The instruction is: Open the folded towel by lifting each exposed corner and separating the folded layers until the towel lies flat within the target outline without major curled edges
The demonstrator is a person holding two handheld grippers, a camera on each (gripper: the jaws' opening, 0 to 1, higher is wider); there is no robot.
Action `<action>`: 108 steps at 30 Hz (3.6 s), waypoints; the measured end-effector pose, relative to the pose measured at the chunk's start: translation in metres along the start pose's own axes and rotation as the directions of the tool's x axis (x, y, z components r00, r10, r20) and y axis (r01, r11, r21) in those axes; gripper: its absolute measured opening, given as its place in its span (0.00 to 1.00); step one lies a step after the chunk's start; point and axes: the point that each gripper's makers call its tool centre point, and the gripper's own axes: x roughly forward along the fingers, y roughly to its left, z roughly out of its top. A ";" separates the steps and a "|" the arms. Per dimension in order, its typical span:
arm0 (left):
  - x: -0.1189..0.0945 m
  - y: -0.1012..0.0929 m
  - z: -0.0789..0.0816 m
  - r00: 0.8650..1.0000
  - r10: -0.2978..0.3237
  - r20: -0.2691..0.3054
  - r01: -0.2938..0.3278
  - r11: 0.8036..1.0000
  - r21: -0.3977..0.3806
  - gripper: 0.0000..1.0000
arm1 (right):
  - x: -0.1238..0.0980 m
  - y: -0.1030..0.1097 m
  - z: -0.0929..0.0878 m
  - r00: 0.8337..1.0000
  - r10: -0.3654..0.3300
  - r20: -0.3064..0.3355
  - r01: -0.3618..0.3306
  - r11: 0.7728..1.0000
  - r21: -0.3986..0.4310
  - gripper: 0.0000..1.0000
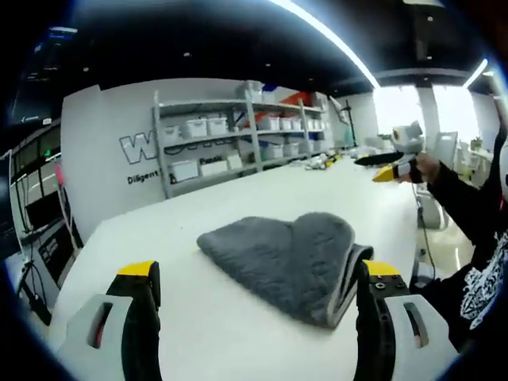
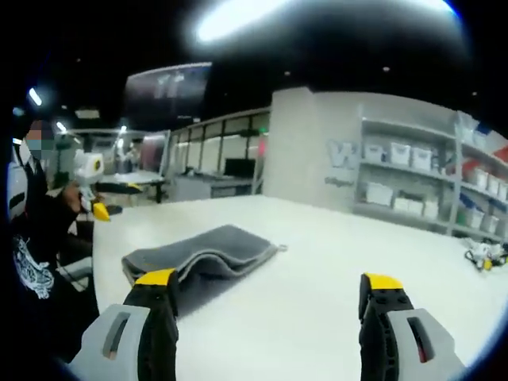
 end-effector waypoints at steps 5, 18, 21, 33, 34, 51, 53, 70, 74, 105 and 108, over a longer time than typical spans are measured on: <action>0.005 -0.020 0.014 0.999 -0.042 -0.002 0.042 0.999 0.014 1.00 | 0.010 -0.012 0.011 0.999 -0.010 -0.046 0.010 1.000 -0.018 0.99; 0.017 -0.042 0.031 0.998 -0.069 0.001 0.069 0.994 0.082 1.00 | 0.040 -0.013 0.019 0.977 0.003 -0.211 -0.033 0.990 -0.136 0.95; 0.021 -0.046 0.034 0.997 -0.078 -0.010 0.079 0.991 0.105 1.00 | 0.047 -0.019 0.030 0.977 0.007 -0.215 -0.037 0.991 -0.132 0.92; 0.040 -0.060 0.041 0.993 -0.105 -0.060 0.115 0.976 0.185 0.98 | 0.078 -0.030 0.049 0.950 0.044 -0.308 -0.087 0.988 -0.127 0.93; 0.042 -0.062 0.042 0.993 -0.105 -0.062 0.115 0.975 0.192 1.00 | 0.082 -0.030 0.049 0.948 0.050 -0.313 -0.089 0.990 -0.111 0.93; 0.058 -0.080 0.052 0.982 -0.135 -0.134 0.176 0.908 0.379 0.99 | 0.110 -0.035 0.068 0.916 0.086 -0.391 -0.125 0.989 -0.076 0.90; 0.059 -0.079 0.054 0.978 -0.140 -0.155 0.191 0.901 0.390 0.98 | 0.111 -0.030 0.069 0.912 0.114 -0.395 -0.142 0.989 -0.042 0.86; 0.085 -0.103 0.068 0.986 -0.119 -0.117 0.153 0.924 0.349 0.99 | 0.133 -0.045 0.082 0.927 0.133 -0.350 -0.135 0.991 0.019 0.77; 0.088 -0.112 0.069 0.992 -0.068 -0.111 0.110 0.890 0.441 0.99 | 0.140 -0.050 0.078 0.922 0.143 -0.360 -0.142 0.989 0.028 0.76; 0.114 -0.128 0.037 0.984 0.179 -0.019 -0.108 0.676 0.729 0.97 | 0.193 -0.039 0.063 0.916 0.255 -0.311 -0.201 0.960 0.195 0.66; 0.118 -0.126 0.031 0.983 0.183 -0.025 -0.105 0.662 0.742 0.97 | 0.198 -0.043 0.066 0.916 0.255 -0.311 -0.197 0.959 0.206 0.65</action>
